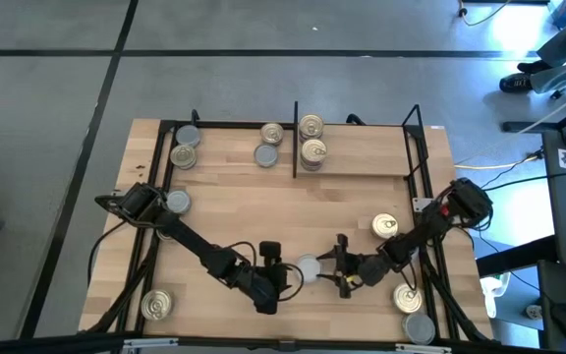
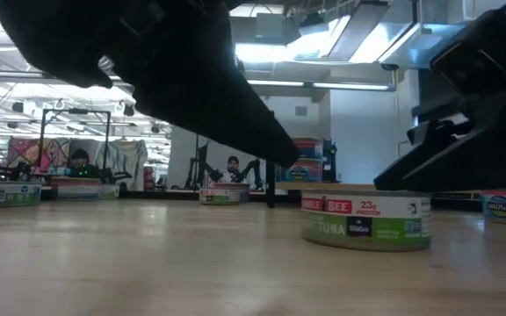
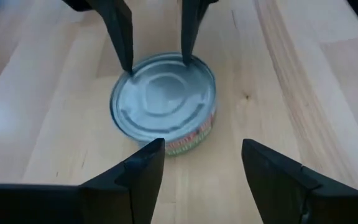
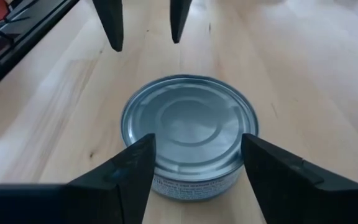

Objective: Stack canned seafood by type on shelf
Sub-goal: Put the left green tuna can on the shelf, then put the green tuna can on the shelf

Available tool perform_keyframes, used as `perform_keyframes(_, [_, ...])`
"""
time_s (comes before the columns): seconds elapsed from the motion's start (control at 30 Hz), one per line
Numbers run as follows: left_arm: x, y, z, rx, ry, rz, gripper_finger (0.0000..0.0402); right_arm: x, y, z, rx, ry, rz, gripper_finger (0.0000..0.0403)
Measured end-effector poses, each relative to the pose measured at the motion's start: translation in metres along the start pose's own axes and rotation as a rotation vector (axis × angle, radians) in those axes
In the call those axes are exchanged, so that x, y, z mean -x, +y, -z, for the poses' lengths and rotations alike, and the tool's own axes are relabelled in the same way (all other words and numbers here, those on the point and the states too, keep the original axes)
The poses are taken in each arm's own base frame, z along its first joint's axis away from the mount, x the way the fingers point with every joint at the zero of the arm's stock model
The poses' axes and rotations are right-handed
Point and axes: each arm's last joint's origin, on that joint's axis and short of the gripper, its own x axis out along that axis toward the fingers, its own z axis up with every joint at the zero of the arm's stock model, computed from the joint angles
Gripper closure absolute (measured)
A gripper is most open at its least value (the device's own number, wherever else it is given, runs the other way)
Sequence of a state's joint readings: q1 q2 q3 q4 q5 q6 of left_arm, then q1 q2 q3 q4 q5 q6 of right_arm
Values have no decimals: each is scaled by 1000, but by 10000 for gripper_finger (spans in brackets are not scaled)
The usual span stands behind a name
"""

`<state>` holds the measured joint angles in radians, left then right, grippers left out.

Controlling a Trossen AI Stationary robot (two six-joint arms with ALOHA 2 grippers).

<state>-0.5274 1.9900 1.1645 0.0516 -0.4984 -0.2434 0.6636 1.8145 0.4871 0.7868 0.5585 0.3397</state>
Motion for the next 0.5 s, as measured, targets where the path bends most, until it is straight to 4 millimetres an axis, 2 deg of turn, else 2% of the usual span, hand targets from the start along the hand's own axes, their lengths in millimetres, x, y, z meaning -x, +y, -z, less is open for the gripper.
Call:
perform_keyframes(0.13, [-1, 0, -1, -50, -3, 23, 184, 3, -2, 3, -23, -18, -3, 166])
perform_keyframes(0.5, [-6, 10, -4, -76, -6, 16, 122, 2, -3, 6, -12, -7, 21, 166])
